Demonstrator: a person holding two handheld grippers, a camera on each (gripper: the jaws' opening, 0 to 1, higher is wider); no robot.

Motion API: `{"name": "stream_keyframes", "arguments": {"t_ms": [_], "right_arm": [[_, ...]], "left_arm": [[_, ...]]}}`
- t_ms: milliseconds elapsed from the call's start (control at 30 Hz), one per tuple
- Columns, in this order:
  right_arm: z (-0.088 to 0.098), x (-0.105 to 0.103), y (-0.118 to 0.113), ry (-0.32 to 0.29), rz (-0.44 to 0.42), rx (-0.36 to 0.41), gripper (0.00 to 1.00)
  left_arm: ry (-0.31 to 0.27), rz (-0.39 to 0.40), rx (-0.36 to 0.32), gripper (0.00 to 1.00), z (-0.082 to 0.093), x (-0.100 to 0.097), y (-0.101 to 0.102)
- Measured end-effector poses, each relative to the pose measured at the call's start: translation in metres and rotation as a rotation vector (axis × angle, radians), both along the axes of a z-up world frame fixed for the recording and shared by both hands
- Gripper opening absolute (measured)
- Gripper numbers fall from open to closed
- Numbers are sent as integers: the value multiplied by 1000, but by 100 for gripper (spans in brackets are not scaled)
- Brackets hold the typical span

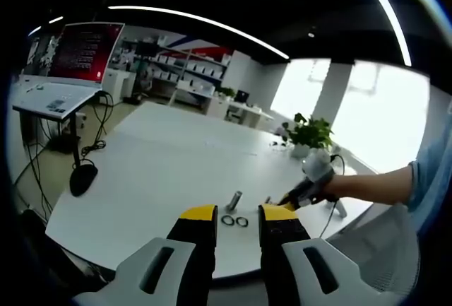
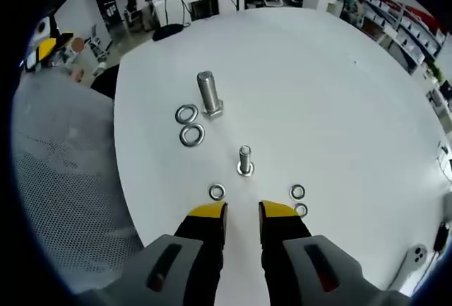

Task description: Place the washer onto the threaded stud by aligning its center hole with the stud, sliding it down to the base, and recovering from edge contact or off-axis alignment until the washer reaches the visible bottom stop.

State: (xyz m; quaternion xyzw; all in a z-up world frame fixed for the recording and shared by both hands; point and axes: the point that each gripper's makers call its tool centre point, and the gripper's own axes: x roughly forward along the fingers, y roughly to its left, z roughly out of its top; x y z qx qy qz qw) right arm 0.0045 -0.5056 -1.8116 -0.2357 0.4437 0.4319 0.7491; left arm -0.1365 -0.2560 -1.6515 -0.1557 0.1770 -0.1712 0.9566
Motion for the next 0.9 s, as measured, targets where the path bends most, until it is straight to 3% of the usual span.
{"name": "stream_keyframes", "arguments": {"t_ms": [333, 567, 900], "right_arm": [[24, -29, -25, 7, -72, 140, 20], [33, -46, -72, 5, -224, 218, 20], [38, -63, -99, -8, -364, 322, 20]], "left_arm": [[0, -3, 1, 21, 0, 0, 0], [-15, 7, -16, 22, 3, 1, 1], [-7, 3, -4, 22, 1, 0, 0]]}}
